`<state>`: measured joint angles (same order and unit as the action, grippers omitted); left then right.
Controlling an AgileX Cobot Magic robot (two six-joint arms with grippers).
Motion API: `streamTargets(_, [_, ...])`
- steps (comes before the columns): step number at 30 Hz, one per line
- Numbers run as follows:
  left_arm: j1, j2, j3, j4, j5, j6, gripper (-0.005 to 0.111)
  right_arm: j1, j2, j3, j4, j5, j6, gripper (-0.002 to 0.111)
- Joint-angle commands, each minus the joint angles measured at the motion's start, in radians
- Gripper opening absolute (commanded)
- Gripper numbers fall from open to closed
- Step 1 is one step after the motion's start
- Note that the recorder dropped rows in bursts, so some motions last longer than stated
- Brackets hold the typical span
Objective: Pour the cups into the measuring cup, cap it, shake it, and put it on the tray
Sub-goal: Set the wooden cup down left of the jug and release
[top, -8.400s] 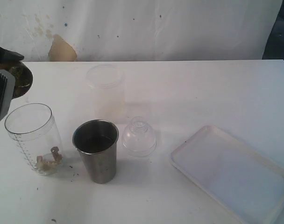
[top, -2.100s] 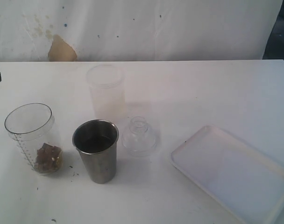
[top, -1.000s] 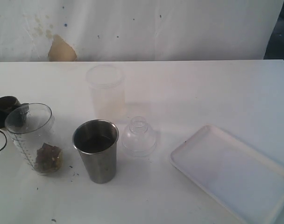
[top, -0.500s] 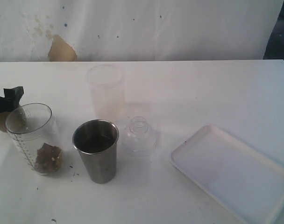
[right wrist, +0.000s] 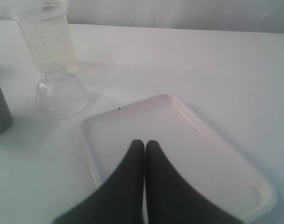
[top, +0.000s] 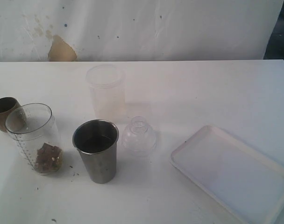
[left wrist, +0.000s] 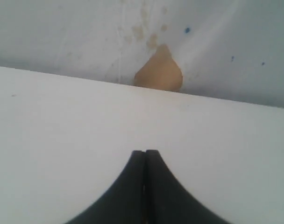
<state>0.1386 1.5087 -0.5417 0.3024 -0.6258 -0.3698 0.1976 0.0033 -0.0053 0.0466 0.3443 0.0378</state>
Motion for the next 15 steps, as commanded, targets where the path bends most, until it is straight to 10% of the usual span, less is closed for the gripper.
streamTargets(1, [-0.001,-0.169,0.121,-0.041,-0.096,-0.052,0.000,0.001,-0.003,0.005,0.002,-0.002,0.001,0.000])
streamTargets(15, [-0.001,-0.766,0.455,-0.078,-0.128,-0.056,0.000,0.001,-0.003,0.005,0.002,-0.002,0.001,0.000])
